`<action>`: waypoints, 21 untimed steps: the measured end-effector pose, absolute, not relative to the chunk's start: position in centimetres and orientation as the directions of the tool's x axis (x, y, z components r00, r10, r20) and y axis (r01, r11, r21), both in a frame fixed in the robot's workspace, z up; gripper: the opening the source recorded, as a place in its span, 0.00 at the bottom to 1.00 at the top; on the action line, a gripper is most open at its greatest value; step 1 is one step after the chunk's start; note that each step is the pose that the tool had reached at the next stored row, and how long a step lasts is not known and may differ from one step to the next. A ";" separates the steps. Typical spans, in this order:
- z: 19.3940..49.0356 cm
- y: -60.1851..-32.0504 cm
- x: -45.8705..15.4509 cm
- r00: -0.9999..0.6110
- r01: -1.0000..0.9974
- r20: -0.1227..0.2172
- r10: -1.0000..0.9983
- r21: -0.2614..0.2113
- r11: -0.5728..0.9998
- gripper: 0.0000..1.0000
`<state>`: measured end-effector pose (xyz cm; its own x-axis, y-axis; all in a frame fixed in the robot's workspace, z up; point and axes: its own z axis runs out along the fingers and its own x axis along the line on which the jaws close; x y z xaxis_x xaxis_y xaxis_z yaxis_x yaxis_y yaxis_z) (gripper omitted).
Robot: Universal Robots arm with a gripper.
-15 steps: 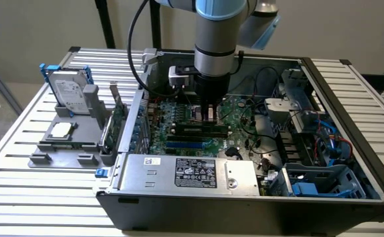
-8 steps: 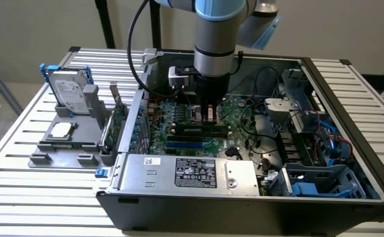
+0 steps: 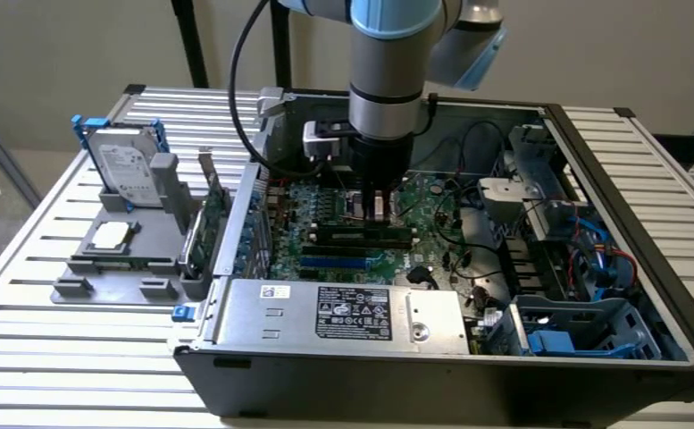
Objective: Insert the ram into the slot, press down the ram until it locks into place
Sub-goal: 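Insert the ram into the slot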
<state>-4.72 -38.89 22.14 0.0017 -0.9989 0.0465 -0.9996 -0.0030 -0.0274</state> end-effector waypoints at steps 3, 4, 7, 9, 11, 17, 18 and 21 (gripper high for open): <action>22.1 -38.9 -4.8 0.002 -1.000 0.046 -0.999 -0.027 -0.003 0.15; 22.1 -38.9 -4.8 0.002 -1.000 0.047 -0.999 -0.028 -0.003 0.21; 22.2 -38.9 -4.8 0.001 -1.000 0.046 -0.999 -0.028 -0.003 0.28; 22.7 -38.9 -4.8 0.001 -1.000 0.046 -0.999 -0.028 -0.003 0.28; 23.6 -38.9 -4.8 0.001 -1.000 0.047 -0.999 -0.027 -0.003 0.28; 24.5 -38.9 -4.8 0.002 -1.000 0.046 -0.999 -0.026 -0.003 0.20; 24.5 -38.9 -4.8 0.002 -1.000 0.046 -0.999 -0.026 -0.003 0.20; 24.5 -38.9 -4.8 0.002 -1.000 0.046 -0.999 -0.026 -0.003 0.11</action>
<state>-4.76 -38.89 24.47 0.0016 -0.9989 0.0461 -0.9997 -0.0028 -0.0261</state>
